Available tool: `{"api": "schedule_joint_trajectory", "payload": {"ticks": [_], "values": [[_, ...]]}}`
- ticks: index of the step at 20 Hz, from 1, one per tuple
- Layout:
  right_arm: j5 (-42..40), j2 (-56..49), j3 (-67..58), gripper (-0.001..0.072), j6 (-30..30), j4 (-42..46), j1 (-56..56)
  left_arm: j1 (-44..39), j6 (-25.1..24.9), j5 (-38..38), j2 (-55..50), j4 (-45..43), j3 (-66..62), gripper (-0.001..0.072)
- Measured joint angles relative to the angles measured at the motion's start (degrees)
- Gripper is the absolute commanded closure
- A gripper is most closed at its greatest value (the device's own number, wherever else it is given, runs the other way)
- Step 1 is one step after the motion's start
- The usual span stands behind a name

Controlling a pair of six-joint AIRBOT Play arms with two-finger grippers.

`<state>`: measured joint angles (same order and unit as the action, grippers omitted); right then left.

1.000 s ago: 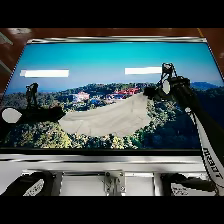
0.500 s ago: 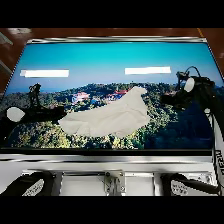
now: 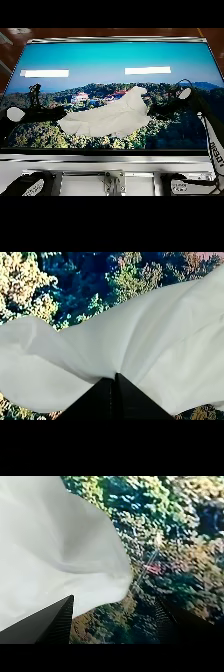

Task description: Fold the shirts.

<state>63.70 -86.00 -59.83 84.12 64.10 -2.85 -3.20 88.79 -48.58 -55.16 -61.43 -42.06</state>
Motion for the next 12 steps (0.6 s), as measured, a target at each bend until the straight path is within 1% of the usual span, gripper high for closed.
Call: {"api": "schedule_joint_trajectory", "payload": {"ticks": [5, 6, 7, 8, 9, 12], "values": [[-3.04, -3.96, 0.37, 0.0079, -1.29, -3.82, 1.62, 0.0, 0.0, 0.0, 0.02, 0.02, 0.0, 0.0672], [-3.37, -4.61, 0.39, 0.0227, -1.38, -4.44, 1.75, 0.0, 0.0, 0.02, 0.02, 0.02, 0.0, 0.0672], [-3.8, -5.18, 0.39, 0.0452, -1.46, -5.05, 1.75, 0.0, 0.0, 0.02, 0.0, 0.02, 0.0, 0.0672], [-4.2, -5.62, 0.44, 0.0623, -1.46, -5.31, 1.77, 0.0, 0.0, 0.07, 0.02, 0.02, 0.0, 0.0671], [-4.24, -5.88, 0.42, 0.0645, -1.44, -5.77, 1.81, 0.0, -0.07, 0.07, 0.0, 0.02, 0.0, 0.0672], [-4.07, -5.38, -0.17, 0.0646, -1.92, -6.82, 1.92, 0.0, -1.38, 0.63, 0.02, 0.0, -0.02, 0.0672]]}}
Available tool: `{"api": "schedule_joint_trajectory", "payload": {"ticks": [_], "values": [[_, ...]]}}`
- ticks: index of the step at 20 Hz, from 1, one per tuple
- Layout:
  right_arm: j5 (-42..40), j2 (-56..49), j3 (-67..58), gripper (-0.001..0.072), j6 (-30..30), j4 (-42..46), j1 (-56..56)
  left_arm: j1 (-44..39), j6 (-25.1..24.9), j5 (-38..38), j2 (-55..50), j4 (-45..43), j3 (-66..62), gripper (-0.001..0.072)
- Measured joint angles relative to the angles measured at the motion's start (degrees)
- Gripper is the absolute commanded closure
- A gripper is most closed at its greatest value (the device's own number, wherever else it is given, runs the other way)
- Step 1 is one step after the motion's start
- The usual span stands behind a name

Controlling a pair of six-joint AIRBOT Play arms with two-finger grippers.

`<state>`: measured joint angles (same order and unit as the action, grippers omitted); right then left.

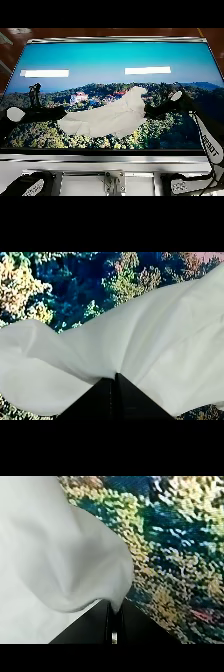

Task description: Fold the shirts.

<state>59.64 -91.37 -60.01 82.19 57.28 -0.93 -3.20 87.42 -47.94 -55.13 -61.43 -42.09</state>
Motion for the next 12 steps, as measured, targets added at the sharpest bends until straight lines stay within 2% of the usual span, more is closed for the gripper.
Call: {"api": "schedule_joint_trajectory", "payload": {"ticks": [6, 10, 12], "values": [[1.79, 11.08, -8.15, 0.0647, -2.64, -1.38, 0.0, 0.0, -3.69, 1.18, 0.44, -3.74, -5.49, 0.0673], [0.9, 23.17, -21.88, 0.0647, -2.86, -1.16, 0.0, 0.04, -5.09, -1.68, 2.38, -13.22, -21.46, 0.0673], [-1.31, 28.79, -30.1, 0.0647, -0.72, 0.44, 0.0, 0.04, -5.33, -2.34, 3.65, -16.37, -32.06, 0.0673]]}}
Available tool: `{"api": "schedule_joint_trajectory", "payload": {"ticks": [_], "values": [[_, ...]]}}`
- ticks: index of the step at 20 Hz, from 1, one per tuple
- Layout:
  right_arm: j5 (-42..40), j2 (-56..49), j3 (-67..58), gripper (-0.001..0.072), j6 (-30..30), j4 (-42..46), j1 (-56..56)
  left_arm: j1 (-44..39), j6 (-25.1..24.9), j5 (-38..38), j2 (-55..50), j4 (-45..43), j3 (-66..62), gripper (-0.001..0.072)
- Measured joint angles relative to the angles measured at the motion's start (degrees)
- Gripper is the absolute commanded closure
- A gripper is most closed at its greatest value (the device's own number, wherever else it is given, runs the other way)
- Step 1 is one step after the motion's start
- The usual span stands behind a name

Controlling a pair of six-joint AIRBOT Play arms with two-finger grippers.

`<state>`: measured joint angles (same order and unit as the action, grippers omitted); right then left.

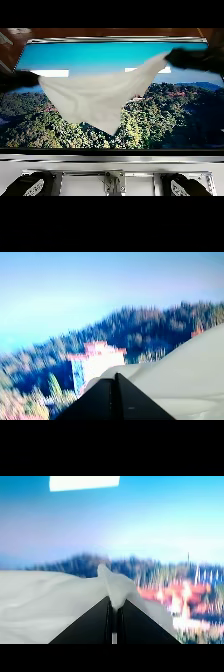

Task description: Fold the shirts.

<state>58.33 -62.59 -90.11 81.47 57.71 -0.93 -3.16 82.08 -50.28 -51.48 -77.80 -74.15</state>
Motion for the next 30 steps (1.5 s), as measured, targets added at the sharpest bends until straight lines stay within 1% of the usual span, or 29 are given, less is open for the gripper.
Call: {"api": "schedule_joint_trajectory", "payload": {"ticks": [4, 7, 9, 11, 14, 17, 19, 21, 23, 25, 27, 30], "values": [[-2.78, 7.39, -12.11, 0.0647, 5.88, 3.78, 0.0, 0.0, -0.26, -0.72, 1.84, -3.08, -19.41, 0.0673], [-0.39, 10.97, -16.02, 0.0647, 8.81, 4.94, 0.0, 0.0, -0.33, -1.79, 3.67, -4.02, -26.6, 0.0673], [4.37, 12.24, -17.14, 0.0647, 10.36, 5.27, 0.0, 0.0, -0.37, -4.39, 4.98, -4.35, -28.76, 0.0673], [11.43, 12.83, -17.7, 0.0647, 11.74, 5.27, 0.0, 0.0, -0.39, -7.98, 5.99, -4.5, -29.79, 0.0673], [24.3, 13.27, -18.12, 0.0647, 13.9, 5.25, 0.0, 0.0, -0.42, -14.53, 6.95, -5.49, -30.58, 0.0673], [37.11, 13.6, -16.85, 0.0648, 16.59, 6.47, 0.0, 0.0, -0.42, -20.41, 7.17, -8.92, -29.42, 0.0673], [41.4, 14.01, -13.9, 0.0648, 18.12, 7.15, 0.0, 0.0, -0.42, -22.4, 7.17, -11.47, -26.53, 0.0673], [43.71, 14.1, -8.7, 0.0647, 19.08, 7.58, 0.0, 0.0, -0.42, -22.97, 7.08, -13.11, -21.99, 0.0672], [43.58, 13.86, -2.12, 0.0647, 19.37, 8.15, 0.02, 0.0, -0.42, -21.33, 6.54, -14.05, -16.46, 0.0672], [39.19, 12.72, 6.01, 0.0647, 19.26, 8.72, 0.02, 0.0, -0.42, -17.44, 5.25, -14.62, -10.71, 0.0672], [31.85, 10.4, 13.25, 0.0647, 19.04, 9.31, 0.04, 0.0, -0.42, -11.91, 2.93, -14.88, -5.64, 0.0672], [17.57, 3.34, 20.28, 0.0647, 19.5, 9.53, 0.07, -0.02, -0.42, -2.08, -2.99, -15.17, -0.57, 0.0671]]}}
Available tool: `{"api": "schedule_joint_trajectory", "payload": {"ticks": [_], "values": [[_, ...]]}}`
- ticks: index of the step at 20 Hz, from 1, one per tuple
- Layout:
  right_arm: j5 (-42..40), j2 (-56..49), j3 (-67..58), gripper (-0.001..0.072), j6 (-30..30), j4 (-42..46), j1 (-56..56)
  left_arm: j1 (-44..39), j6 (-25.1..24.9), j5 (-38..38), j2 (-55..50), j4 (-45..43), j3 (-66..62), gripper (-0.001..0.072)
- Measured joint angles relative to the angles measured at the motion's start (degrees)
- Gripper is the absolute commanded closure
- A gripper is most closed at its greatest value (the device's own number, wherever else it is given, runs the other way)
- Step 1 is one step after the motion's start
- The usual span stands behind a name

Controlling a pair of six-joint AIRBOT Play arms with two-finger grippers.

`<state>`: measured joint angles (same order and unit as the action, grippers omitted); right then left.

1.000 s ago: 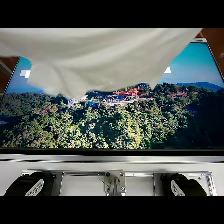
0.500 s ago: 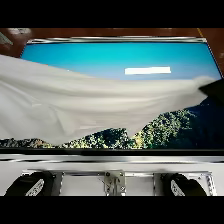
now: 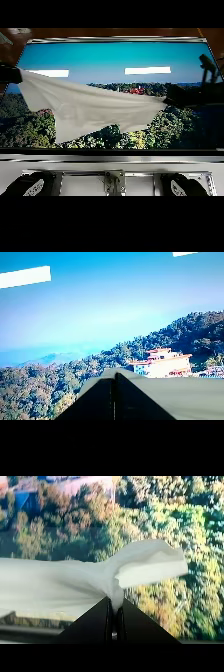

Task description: Fold the shirts.

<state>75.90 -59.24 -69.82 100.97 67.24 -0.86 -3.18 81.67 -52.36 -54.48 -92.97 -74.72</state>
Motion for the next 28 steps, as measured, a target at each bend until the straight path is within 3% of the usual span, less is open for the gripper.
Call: {"api": "schedule_joint_trajectory", "payload": {"ticks": [5, 10, 11, 13, 14, 15, 17, 21, 22, 23, 25, 28], "values": [[-24.35, -15.91, 3.69, 0.0646, 1.07, -2.95, 0.02, -0.02, 0.0, 11.43, -13.25, 1.66, 2.56, 0.0671], [-40.48, -27.76, 4.37, 0.0621, 1.4, -10.32, 0.0, -0.02, 0.02, 14.69, -25.27, 10.54, 3.1, 0.0665], [-41.77, -29.29, 4.44, 0.0553, 1.44, -11.74, 0.0, -0.02, 0.02, 14.99, -27.19, 12.87, 3.15, 0.0586], [-44.06, -31.61, 4.48, 0.0133, 1.46, -14.45, 0.0, -0.02, 0.02, 15.32, -30.12, 17.38, 3.19, 0.0213], [-44.76, -32.35, 4.5, 0.011, 1.42, -15.28, 0.0, -0.04, 0.02, 15.45, -31.1, 19.3, 3.19, 0.0116], [-45.16, -32.72, 4.5, 0.011, 1.38, -16.02, -0.13, -0.04, 0.02, 15.34, -31.71, 20.57, 3.13, 0.0114], [-44.85, -32.33, 4.07, 0.011, -0.22, -17.03, -1.05, 0.83, 0.02, 13.18, -32.02, 21.27, 1.81, 0.0114], [-37.0, -26.62, 2.86, 0.011, -7.06, -13.92, -7.45, 7.67, 5.31, -2.89, -30.25, 17.84, -2.82, 0.0111], [-33.94, -24.76, 2.67, 0.011, -8.24, -11.69, -9.73, 10.19, 6.49, -8.28, -29.59, 17.77, -3.17, 0.0081], [-30.12, -23.32, 2.56, 0.011, -9.14, -9.31, -11.89, 12.22, 6.88, -12.98, -28.87, 17.92, -2.99, -0.0004], [-20.13, -21.31, 2.58, 0.011, -12.09, -4.63, -16.11, 15.67, 6.86, -21.97, -27.1, 19.96, -0.04, -0.0004], [-7.69, -20.0, 4.17, 0.011, -17.55, -0.74, -20.63, 18.25, 6.05, -26.84, -23.67, 23.69, 9.33, -0.0003]]}}
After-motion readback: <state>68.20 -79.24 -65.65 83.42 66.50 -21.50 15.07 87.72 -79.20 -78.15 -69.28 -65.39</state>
